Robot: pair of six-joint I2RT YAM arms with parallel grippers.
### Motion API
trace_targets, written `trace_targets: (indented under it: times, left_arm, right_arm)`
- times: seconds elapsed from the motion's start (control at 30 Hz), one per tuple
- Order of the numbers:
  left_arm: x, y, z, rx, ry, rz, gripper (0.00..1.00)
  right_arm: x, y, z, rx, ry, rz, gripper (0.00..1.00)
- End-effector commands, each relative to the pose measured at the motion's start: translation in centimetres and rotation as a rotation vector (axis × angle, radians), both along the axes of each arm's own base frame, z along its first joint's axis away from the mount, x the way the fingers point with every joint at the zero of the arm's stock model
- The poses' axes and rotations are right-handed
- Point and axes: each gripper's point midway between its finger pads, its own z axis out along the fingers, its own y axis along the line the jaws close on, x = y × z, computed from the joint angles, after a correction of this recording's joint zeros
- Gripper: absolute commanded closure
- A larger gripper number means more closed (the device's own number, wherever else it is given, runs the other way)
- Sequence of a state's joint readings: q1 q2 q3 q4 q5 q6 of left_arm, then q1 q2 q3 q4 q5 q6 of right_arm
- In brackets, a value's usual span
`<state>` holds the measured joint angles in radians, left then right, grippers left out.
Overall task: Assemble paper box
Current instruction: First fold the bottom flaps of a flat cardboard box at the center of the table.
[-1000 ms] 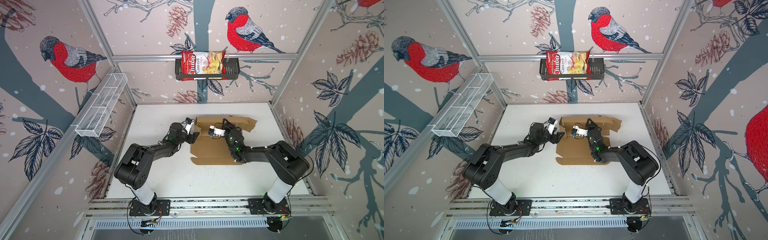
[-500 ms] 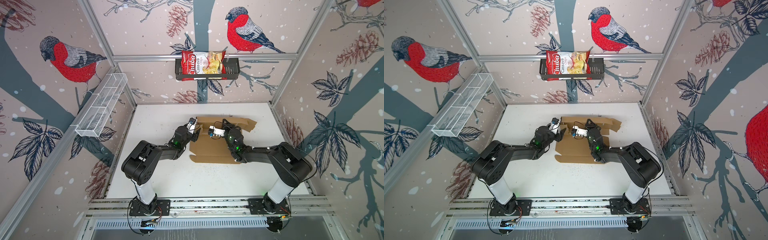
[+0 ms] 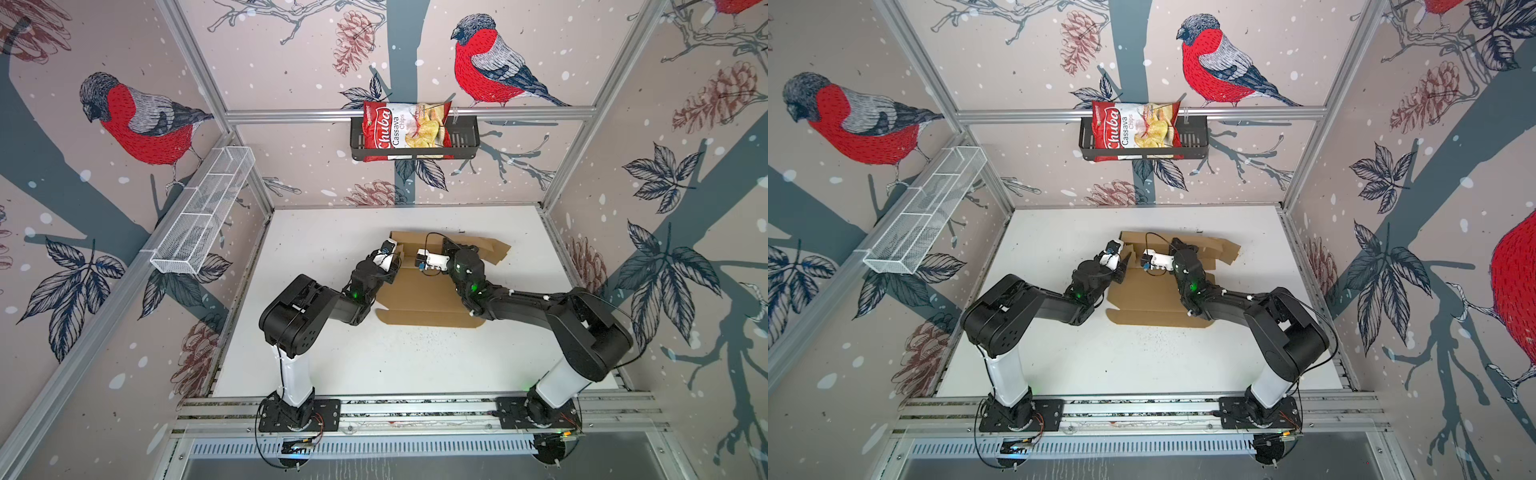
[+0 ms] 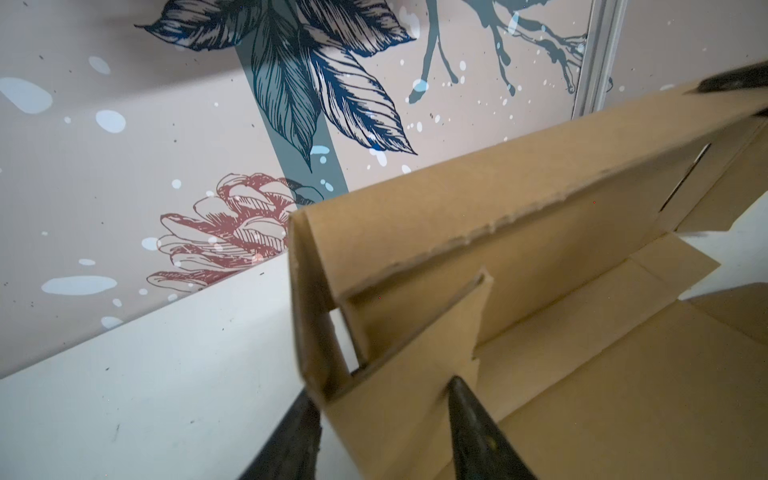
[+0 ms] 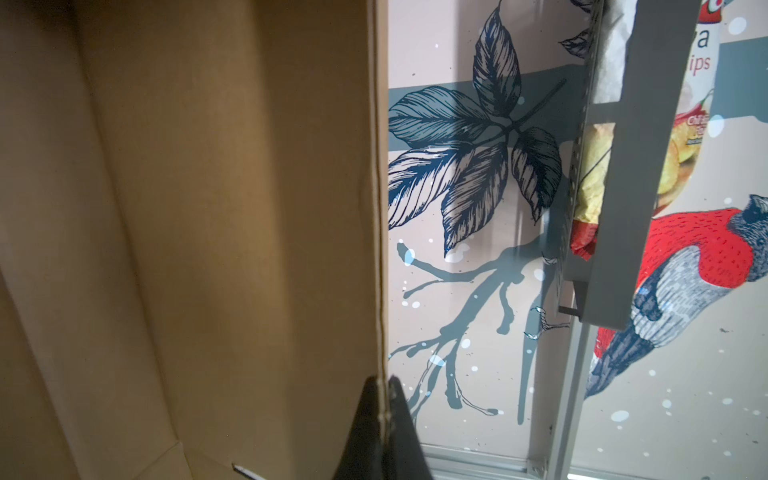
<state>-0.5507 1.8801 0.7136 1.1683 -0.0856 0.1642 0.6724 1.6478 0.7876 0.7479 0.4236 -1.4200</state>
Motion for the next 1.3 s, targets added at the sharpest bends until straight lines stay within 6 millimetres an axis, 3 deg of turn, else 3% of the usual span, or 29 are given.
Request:
trace_targets:
  times: [0.0,0.3,0.47,0.6,0.7,0.87,1.0,1.07,1.2,1.27]
  left_arm:
    - [0.6,-0.1,3.6,-0.053,-0.140,0.019,0.57]
    - [0.6,0.0,3.0,-0.073,-0.132,0.025,0.77]
    - [0.5,0.5,2.6,-0.090,-0.103,0.045,0.83]
    - [0.3,0.6,1.8,-0.070,-0.068,0.047,0.88]
    - [-0.6,0.9,1.3,-0.046,-0.075,0.034,0.90]
    - [-2.5,0.4,1.2,-0.008,-0.103,-0.055,0.92]
    - [-3.6,-0.7,0.8,0.003,-0.066,-0.144,0.92]
    - [-3.8,-1.1,0.6,-0.003,-0.051,-0.166,0.92]
    - [-3.1,-0.9,0.3,0.005,-0.026,-0.137,0.92]
    - [-3.2,-0.9,0.1,0.029,-0.023,-0.139,0.92]
  right_arm:
    - [-0.7,0.9,-2.0,0.015,0.123,0.058,1.00]
    - [-0.8,1.4,-2.8,0.041,0.238,0.076,1.00]
    - [-1.2,1.6,-3.2,0.066,0.309,0.077,0.99]
    - [-1.9,2.3,-2.9,0.125,0.395,0.090,0.82]
    - [-3.1,2.9,-1.4,0.202,0.507,0.104,0.64]
    - [-6.4,4.3,6.0,0.466,0.760,0.191,0.43]
    - [-6.5,3.8,11.0,0.787,0.943,0.214,0.24]
    - [-7.0,3.7,12.1,0.895,1.052,0.263,0.24]
    - [-8.4,4.7,12.2,0.975,1.178,0.343,0.21]
    - [-7.3,5.0,12.9,1.071,1.159,0.339,0.20]
